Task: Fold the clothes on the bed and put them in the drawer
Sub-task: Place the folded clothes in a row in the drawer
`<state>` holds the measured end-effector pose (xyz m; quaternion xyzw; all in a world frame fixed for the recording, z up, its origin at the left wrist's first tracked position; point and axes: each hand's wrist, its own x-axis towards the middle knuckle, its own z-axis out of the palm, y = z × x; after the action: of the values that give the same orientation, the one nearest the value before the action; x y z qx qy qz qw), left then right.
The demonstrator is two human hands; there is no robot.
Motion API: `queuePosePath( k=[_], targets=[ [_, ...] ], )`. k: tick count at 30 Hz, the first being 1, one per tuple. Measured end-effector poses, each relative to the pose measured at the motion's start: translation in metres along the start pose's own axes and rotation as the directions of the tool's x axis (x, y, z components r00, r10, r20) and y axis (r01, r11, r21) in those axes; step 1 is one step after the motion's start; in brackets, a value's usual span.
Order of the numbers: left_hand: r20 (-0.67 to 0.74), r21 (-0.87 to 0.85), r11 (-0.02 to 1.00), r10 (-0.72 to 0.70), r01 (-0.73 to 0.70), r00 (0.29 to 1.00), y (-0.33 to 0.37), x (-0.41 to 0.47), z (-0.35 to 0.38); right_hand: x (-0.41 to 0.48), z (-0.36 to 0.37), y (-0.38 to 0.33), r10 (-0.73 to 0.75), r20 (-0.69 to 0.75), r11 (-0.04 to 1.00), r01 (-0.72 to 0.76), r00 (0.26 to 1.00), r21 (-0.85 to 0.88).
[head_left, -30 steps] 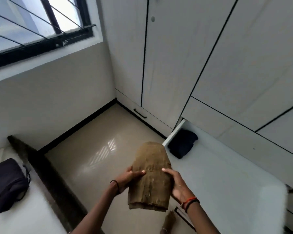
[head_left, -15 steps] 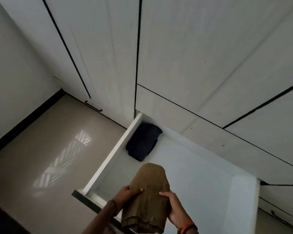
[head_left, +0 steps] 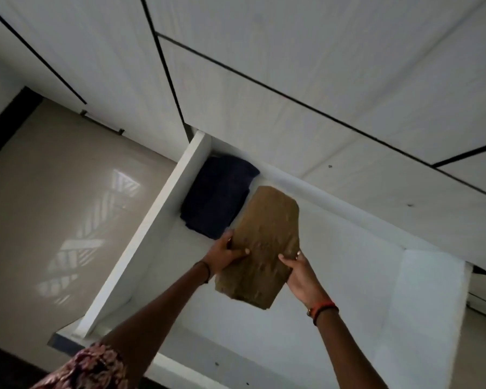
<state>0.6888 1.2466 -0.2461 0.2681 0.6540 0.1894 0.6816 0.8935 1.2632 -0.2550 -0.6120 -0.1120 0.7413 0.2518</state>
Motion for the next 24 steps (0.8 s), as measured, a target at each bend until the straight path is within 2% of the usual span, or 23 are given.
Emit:
queuePosePath(
  k=[4,6,13,19,21,24],
  targets=[
    [-0.119,0.066,0.996,0.064,-0.056,0.991,0.012,0.052,0.001,0.056,0.0,-0.018,-0.057,-0.052,0.994,0.052,0.997,-0.093],
    [-0.113,0.074,0.995,0.067,-0.059,0.991,0.006,0.071,0.005,0.073,-0.002,-0.015,-0.057,-0.095,0.988,0.043,0.994,-0.148],
    [-0.121,0.266,0.964,0.046,-0.012,0.992,-0.013,0.088,0.015,0.093,-0.01,0.007,-0.108,-0.241,0.934,0.016,0.964,-0.357],
    [-0.115,0.323,0.946,0.066,-0.026,0.991,-0.008,0.069,0.017,0.076,-0.003,0.012,0.002,-0.261,0.896,-0.117,0.965,-0.428],
    [-0.134,0.315,0.947,0.102,-0.056,0.986,-0.008,0.058,0.017,0.058,0.003,0.01,0.058,-0.271,0.852,-0.189,0.961,-0.488],
    [-0.178,0.324,0.943,0.14,-0.076,0.974,0.001,0.022,0.013,0.025,0.017,0.009,0.047,-0.285,0.775,-0.216,0.957,-0.595]
  ],
)
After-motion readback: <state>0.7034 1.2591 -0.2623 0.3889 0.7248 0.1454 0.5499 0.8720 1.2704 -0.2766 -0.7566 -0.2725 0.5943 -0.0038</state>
